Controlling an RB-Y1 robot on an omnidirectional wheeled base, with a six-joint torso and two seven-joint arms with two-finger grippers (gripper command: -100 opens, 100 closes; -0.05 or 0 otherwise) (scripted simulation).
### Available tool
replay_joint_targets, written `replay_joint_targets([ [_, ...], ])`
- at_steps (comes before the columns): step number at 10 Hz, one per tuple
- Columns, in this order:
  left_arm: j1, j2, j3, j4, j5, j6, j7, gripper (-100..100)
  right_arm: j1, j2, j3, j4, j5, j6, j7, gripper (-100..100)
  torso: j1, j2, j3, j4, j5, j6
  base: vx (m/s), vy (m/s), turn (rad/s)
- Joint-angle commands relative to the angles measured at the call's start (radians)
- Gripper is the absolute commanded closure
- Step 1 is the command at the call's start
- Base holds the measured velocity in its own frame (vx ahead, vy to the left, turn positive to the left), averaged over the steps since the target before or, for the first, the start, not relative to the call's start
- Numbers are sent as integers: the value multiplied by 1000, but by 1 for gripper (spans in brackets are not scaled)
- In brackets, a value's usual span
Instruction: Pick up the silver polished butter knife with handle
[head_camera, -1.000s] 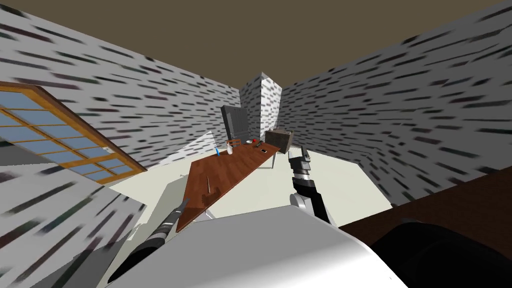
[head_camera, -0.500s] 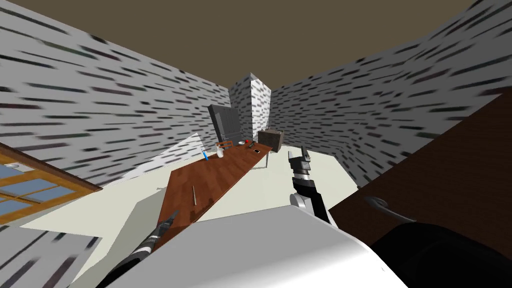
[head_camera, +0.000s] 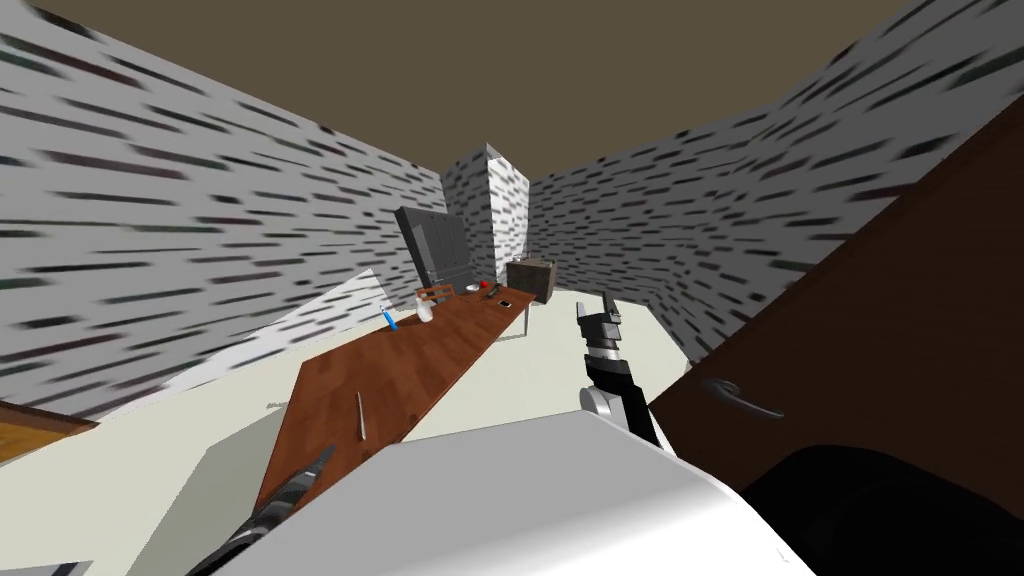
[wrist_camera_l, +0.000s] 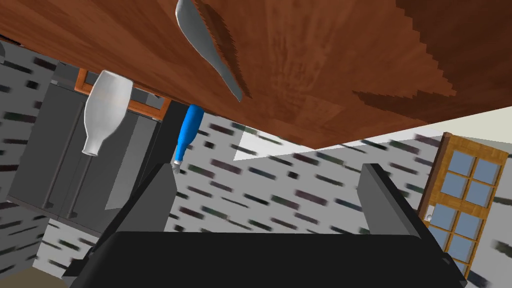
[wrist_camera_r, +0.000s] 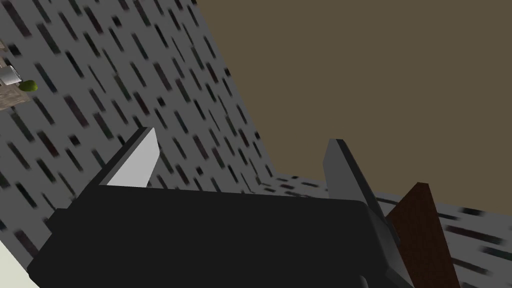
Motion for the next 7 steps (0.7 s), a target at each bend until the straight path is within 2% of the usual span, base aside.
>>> replay_joint_targets([
  [1, -9, 6, -3, 31, 2, 14, -9, -100, 0, 0, 0, 0, 0, 0, 0, 0, 0, 0, 0, 0, 0, 0, 45, -10, -108],
  [3, -24, 38, -12, 105, 20, 49, -31, -100, 0, 0, 0, 0, 0, 0, 0, 0, 0, 0, 0, 0, 0, 0, 75, -12, -226],
  [7, -55, 90, -39, 228, 60, 107, -69, -100, 0, 0, 0, 0, 0, 0, 0, 0, 0, -5, -3, -1, 0, 0, 118, 1, -179],
])
